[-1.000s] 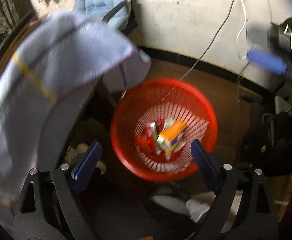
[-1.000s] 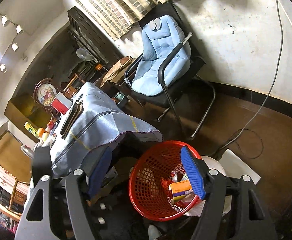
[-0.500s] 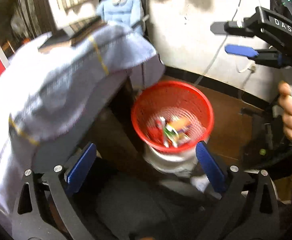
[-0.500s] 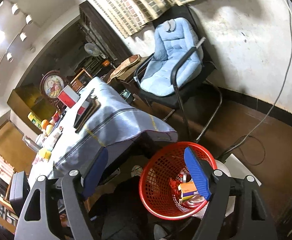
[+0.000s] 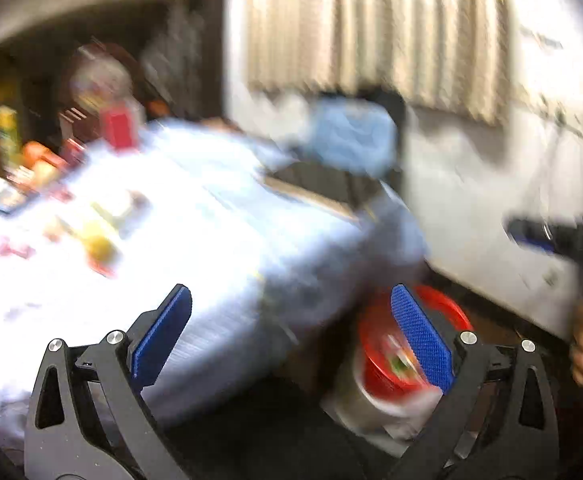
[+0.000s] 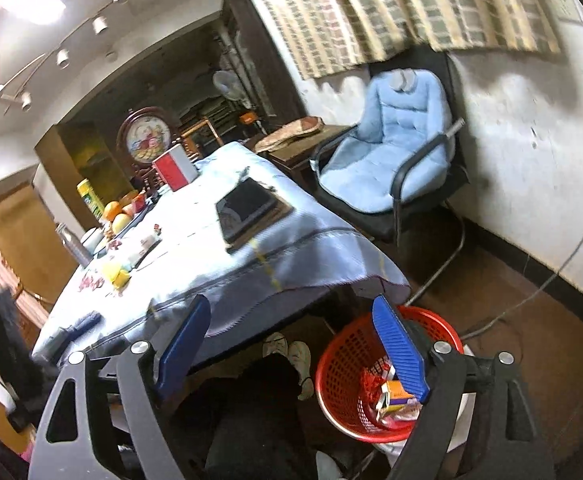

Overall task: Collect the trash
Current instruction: 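Bring both tools back over the table toward the plastic bag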

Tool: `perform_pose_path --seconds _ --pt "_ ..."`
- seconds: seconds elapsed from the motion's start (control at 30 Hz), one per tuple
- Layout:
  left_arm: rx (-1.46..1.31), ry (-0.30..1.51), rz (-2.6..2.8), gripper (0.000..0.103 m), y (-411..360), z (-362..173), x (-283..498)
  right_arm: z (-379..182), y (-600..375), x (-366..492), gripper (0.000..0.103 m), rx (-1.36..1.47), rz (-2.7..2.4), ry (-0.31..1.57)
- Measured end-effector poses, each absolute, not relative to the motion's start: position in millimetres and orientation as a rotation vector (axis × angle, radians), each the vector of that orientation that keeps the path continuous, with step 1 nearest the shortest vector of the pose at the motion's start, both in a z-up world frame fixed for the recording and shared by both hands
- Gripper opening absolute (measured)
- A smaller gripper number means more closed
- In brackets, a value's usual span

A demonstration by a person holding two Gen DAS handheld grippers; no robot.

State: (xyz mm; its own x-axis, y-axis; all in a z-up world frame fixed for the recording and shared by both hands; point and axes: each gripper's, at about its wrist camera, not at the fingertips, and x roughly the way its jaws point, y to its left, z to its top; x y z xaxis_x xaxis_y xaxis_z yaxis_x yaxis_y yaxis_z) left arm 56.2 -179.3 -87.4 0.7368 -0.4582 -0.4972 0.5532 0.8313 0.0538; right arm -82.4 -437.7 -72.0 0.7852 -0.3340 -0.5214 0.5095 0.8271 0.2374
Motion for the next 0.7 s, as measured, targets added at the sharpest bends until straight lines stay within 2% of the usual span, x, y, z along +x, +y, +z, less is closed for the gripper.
perform_pose_path --seconds 0.1,0.3,0.5,0.7 --pt "0.23 0.42 -0.46 0.096 -149.6 -76.2 57.6 -65.4 -427.2 -76.1 0.087 0.363 -0.438 0.477" --pt "0.177 0.446 -0.273 0.096 -66.3 -55.0 95.6 -65.7 -405.4 -54.0 0.089 0.312 -0.387 0.508" --pt "0.053 0.598 -0.129 0.096 32.2 -40.2 147.7 -68.5 -398.8 -36.8 0.09 0.318 -0.354 0.524" --pt "0.025 0.694 -0.139 0.096 51.8 -52.5 179.3 -69.7 -388.9 -21.1 0.09 0.317 -0.318 0.543"
